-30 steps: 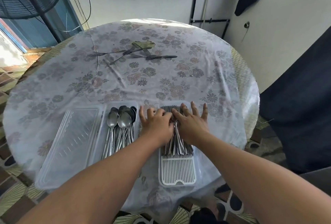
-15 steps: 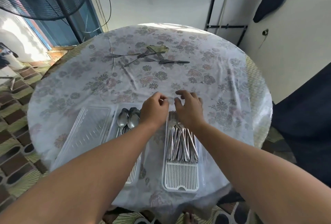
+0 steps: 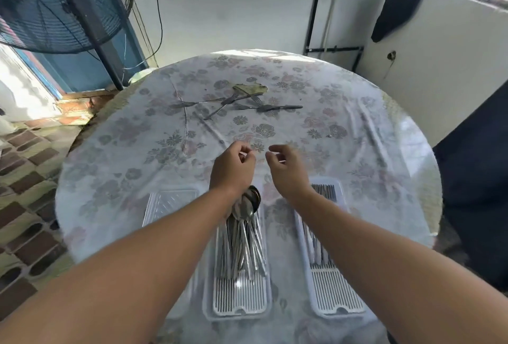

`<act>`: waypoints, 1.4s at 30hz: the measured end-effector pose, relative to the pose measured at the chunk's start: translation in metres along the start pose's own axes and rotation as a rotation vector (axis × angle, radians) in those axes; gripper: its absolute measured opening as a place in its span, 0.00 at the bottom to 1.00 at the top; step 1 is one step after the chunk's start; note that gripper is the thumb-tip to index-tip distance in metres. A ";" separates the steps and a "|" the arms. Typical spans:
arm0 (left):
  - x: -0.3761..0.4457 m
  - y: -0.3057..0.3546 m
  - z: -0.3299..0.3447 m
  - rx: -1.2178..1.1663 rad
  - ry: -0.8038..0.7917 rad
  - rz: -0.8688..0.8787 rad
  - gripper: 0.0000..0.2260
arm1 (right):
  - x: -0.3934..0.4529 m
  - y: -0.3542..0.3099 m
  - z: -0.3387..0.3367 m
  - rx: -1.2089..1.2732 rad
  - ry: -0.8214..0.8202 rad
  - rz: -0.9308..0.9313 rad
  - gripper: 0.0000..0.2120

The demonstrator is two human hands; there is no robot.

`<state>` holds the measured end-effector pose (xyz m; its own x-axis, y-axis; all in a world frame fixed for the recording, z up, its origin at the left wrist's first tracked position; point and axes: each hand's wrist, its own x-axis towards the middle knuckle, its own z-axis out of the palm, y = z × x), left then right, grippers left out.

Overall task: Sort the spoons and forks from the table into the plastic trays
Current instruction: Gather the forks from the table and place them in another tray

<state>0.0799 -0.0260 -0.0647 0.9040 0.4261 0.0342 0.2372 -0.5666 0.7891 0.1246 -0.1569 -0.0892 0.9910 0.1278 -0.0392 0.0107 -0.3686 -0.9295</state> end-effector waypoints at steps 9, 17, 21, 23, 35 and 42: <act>0.030 -0.032 -0.050 0.029 -0.123 0.079 0.06 | -0.020 -0.026 0.049 0.077 0.117 0.104 0.13; 0.059 -0.043 -0.063 0.082 -0.126 0.079 0.06 | 0.011 -0.030 0.081 0.112 0.070 0.140 0.14; 0.082 -0.062 -0.067 0.075 -0.136 0.041 0.07 | 0.023 -0.031 0.096 0.071 0.066 0.156 0.14; 0.096 -0.068 -0.070 0.071 -0.150 0.036 0.07 | 0.033 -0.035 0.101 0.055 0.090 0.169 0.13; 0.210 -0.114 -0.114 0.097 -0.308 0.123 0.07 | 0.108 -0.079 0.203 0.099 0.311 0.263 0.12; 0.272 -0.142 -0.123 0.168 -0.397 0.163 0.08 | 0.143 -0.080 0.240 0.019 0.345 0.311 0.12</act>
<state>0.2487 0.2574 -0.0917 0.9928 0.0372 -0.1136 0.1051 -0.7243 0.6814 0.2335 0.1117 -0.1084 0.9331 -0.3015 -0.1961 -0.2935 -0.3232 -0.8996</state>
